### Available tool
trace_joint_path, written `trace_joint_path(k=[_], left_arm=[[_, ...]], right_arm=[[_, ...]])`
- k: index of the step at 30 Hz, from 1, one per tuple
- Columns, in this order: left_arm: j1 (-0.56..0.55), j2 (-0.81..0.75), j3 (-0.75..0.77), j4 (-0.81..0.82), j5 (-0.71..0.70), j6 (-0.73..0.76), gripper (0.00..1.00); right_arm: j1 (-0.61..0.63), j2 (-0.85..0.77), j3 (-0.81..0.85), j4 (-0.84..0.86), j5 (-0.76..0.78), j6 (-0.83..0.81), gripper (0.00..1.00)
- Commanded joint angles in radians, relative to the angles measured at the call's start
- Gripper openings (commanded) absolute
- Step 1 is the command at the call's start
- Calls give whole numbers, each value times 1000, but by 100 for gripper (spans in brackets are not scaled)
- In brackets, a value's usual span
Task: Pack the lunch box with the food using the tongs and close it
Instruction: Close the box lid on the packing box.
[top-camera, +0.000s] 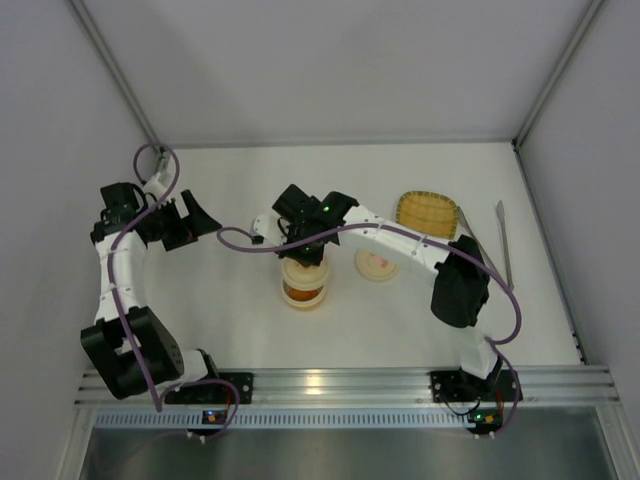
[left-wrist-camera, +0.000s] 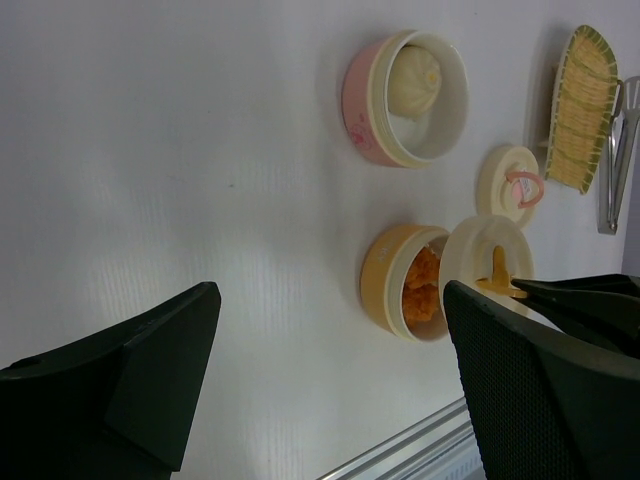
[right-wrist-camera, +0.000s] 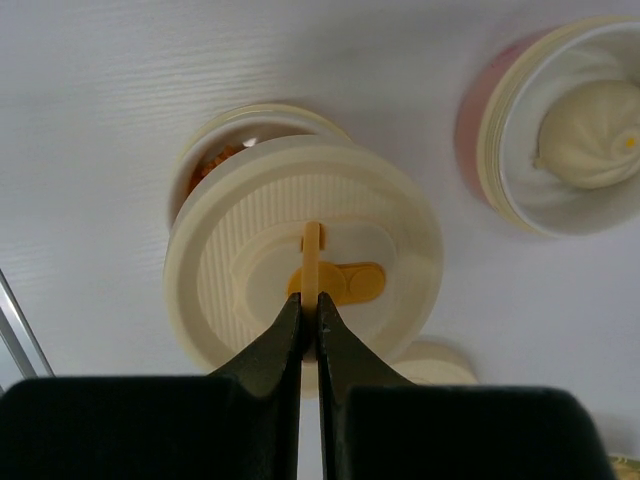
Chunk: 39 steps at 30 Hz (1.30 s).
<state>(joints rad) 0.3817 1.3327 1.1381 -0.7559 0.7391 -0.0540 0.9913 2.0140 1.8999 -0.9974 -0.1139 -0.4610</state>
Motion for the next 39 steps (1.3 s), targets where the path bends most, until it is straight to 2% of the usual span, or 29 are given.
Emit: trace_joint_path(k=[1, 15, 28, 39], left_arm=[[32, 16, -14, 41, 65, -15, 98], [37, 14, -18, 52, 66, -17, 98], [37, 2, -18, 56, 60, -32, 98], [36, -1, -11, 64, 54, -37, 98]], right_arm=[[13, -9, 22, 3, 5, 31, 0], [35, -1, -18, 39, 8, 51, 0], [50, -110, -122, 132, 171, 136, 0], [52, -118, -113, 135, 122, 159, 0]])
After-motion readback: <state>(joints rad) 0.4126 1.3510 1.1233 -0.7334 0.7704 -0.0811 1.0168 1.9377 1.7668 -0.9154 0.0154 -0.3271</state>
